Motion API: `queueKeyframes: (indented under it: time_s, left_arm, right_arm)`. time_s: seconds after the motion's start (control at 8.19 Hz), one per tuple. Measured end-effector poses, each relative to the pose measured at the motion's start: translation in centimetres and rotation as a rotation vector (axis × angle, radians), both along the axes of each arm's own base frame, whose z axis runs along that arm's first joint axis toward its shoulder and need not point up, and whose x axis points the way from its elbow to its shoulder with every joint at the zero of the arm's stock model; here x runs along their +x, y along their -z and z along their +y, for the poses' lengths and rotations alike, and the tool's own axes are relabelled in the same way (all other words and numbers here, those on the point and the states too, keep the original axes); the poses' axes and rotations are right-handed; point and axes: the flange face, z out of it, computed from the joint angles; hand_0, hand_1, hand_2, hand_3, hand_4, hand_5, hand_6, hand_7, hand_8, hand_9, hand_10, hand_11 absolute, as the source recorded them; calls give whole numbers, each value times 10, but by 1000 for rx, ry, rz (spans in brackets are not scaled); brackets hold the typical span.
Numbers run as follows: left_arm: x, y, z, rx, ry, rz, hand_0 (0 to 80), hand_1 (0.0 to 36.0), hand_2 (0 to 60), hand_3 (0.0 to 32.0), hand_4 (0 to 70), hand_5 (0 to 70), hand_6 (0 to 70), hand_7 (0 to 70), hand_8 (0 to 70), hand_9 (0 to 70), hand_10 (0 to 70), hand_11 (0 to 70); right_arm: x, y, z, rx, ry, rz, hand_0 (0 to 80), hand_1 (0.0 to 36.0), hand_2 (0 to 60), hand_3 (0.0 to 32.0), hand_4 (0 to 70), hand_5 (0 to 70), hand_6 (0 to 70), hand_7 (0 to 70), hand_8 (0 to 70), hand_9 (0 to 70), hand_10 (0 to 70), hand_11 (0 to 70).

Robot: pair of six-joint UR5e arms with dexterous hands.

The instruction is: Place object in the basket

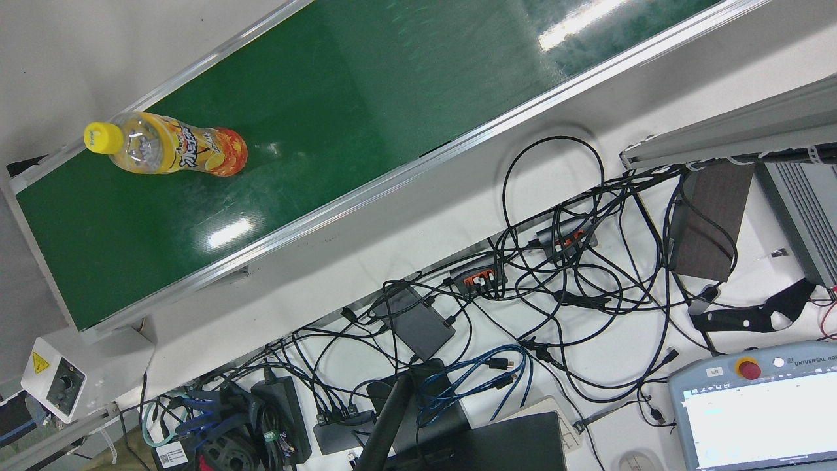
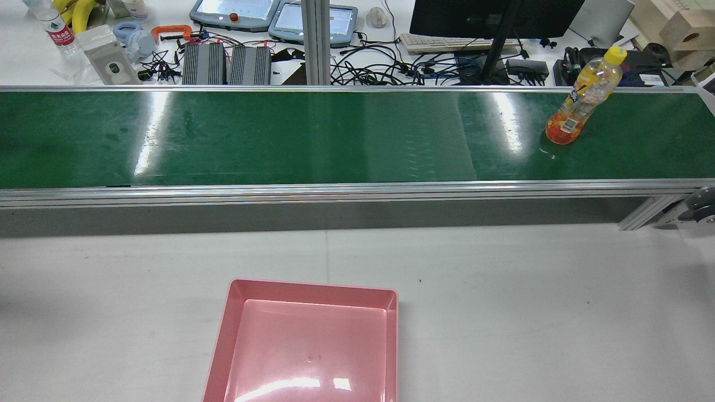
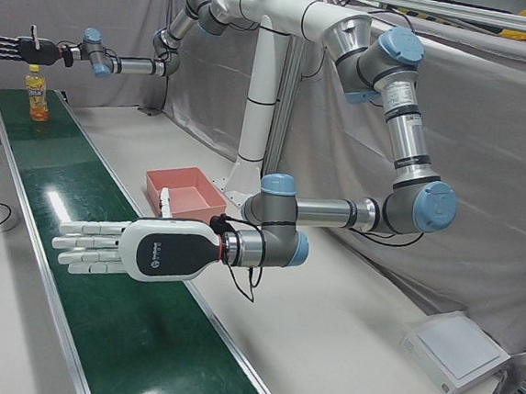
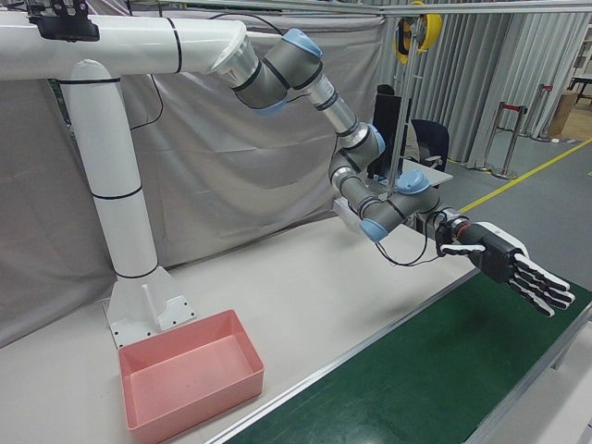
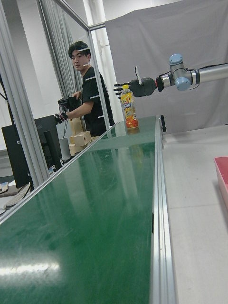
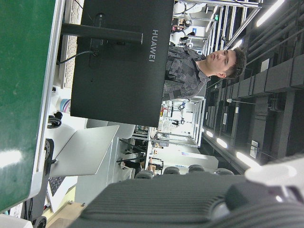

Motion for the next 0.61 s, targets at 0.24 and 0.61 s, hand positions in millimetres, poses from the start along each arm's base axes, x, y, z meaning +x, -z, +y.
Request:
queueKeyframes:
  time_s: [0.24, 0.61]
  left_arm:
    - [4, -14, -1, -27, -5, -10, 470, 56, 0, 0, 34, 4, 0, 0, 0, 0, 33, 61]
    - [5, -25, -4, -46, -7, -17, 516, 94, 0, 0, 17, 4, 0, 0, 0, 0, 31, 63]
  right_arm:
    - [0, 1, 0, 2, 0, -1, 0, 0, 0, 0, 0, 0, 0, 0, 0, 0, 0, 0]
    - [0, 2, 0, 4, 0, -2, 0, 0, 0, 0, 0, 0, 0, 0, 0, 0, 0, 0]
